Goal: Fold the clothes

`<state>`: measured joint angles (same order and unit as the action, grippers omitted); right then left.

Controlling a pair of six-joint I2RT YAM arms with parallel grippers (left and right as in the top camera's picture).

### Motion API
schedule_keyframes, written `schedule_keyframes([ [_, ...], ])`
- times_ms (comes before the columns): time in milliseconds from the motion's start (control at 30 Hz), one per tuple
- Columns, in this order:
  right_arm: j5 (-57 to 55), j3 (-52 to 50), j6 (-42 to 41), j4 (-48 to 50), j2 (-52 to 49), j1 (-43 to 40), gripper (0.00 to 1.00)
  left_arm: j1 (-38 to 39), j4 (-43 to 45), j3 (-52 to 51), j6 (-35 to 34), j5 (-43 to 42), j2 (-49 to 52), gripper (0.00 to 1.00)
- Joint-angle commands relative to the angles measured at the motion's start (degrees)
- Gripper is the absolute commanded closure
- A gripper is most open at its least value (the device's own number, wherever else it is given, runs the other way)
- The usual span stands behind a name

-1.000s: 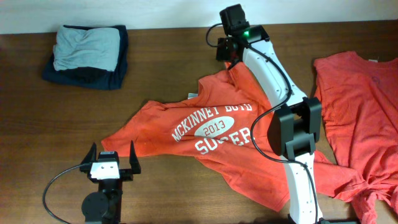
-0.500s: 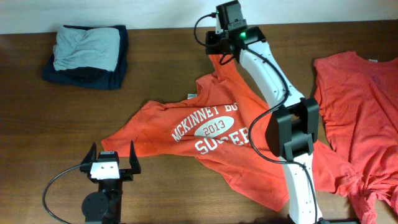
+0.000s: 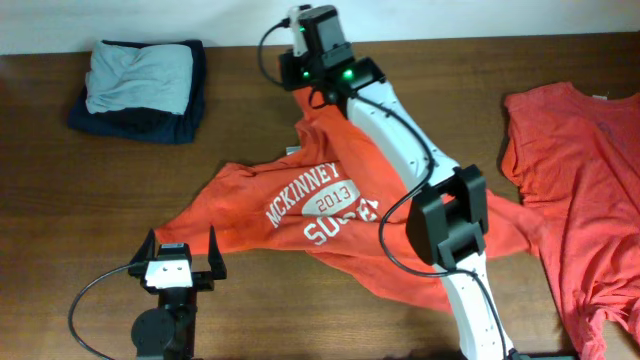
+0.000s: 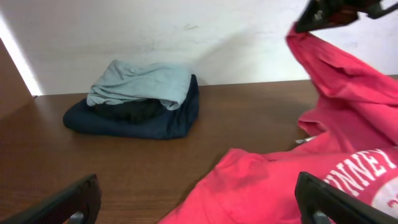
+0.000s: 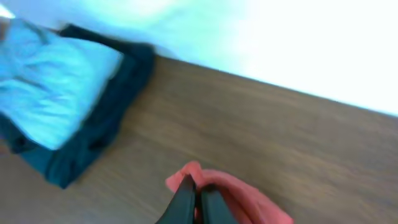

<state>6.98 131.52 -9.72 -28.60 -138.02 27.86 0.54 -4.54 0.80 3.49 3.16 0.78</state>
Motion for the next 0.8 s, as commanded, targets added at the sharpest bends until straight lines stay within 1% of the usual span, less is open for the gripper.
schedule_keyframes([
  [0,-0.1,1.2,5.7,2.4,-0.1,3.5,0.96,0.2,-0.1,-0.3,0.7,-0.4,-0.4,0.01],
  [233,-3.2,1.2,10.5,4.0,-0.1,8.7,0.96,0.2,-0.1,-0.3,0.7,-0.4,-0.4,0.01],
  [300,-3.5,1.2,12.7,4.0,-0.1,9.7,0.96,0.2,-0.1,-0.3,0.7,-0.4,-0.4,0.01],
  [433,-5.3,1.2,14.4,4.0,-0.1,10.4,0.96,0.2,0.0,-0.3,0.7,-0.4,-0.4,0.01],
  [567,-8.3,1.2,14.4,2.8,-0.1,8.5,0.96,0.2,0.0,-0.3,0.7,-0.4,-0.4,0.01],
  [767,-8.3,1.2,14.2,0.7,-0.1,2.6,0.96,0.2,0.0,-0.3,0.7,-0.4,-0.4,0.01],
])
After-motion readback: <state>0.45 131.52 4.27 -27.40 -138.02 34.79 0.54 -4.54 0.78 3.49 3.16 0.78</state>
